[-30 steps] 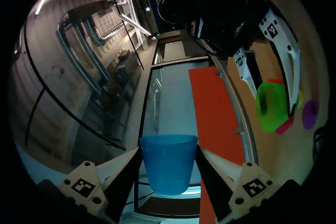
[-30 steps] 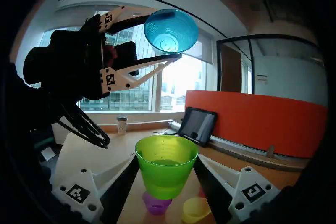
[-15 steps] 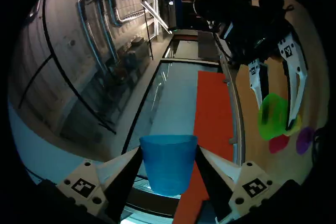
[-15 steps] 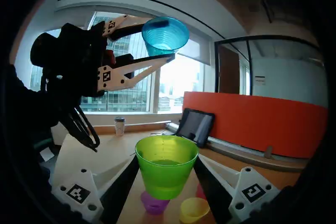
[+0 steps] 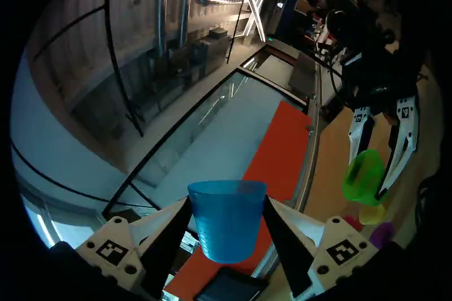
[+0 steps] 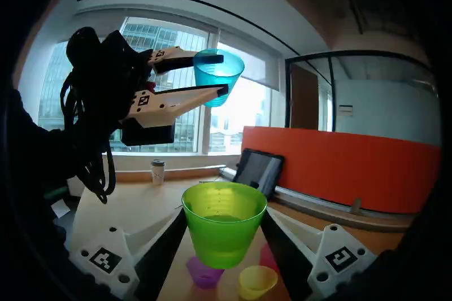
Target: Pour water
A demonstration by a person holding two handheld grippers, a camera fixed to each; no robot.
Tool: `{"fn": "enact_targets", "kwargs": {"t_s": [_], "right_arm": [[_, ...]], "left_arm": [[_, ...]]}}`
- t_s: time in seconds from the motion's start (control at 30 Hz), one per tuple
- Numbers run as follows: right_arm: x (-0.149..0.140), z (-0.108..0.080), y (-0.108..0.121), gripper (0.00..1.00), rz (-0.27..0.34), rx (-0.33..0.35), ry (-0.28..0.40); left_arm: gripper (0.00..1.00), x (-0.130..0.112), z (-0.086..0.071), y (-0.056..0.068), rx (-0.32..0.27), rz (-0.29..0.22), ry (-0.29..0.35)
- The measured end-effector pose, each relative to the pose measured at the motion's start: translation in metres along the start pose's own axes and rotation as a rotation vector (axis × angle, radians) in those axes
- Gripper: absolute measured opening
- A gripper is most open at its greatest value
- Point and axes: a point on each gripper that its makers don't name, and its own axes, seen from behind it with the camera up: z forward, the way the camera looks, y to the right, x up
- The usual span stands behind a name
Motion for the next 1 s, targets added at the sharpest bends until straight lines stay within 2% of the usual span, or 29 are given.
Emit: {"fn": "enact_targets", "kwargs": {"t_s": [0.47,0.67,0.8,1.0], "right_arm": [[0.005,-0.012,0.004,0.89,-0.004,-0.028,0.007],[0.008,-0.018,0.005,0.89,-0.009,-0.038,0.014],[0.011,-0.023,0.008,0.89,-0.013,-0.048,0.016],[0.014,-0.031,0.014,0.89,-0.017,-0.067,0.013]], "left_arm": [[0.86,-0.035,-0.003,-0.007,-0.010,-0.427,-0.092],[0.86,-0.050,-0.010,-0.005,-0.022,-0.600,-0.122],[0.86,-0.060,-0.016,0.000,-0.035,-0.663,-0.139],[0.86,-0.080,-0.025,0.015,-0.053,-0.707,-0.187]]}}
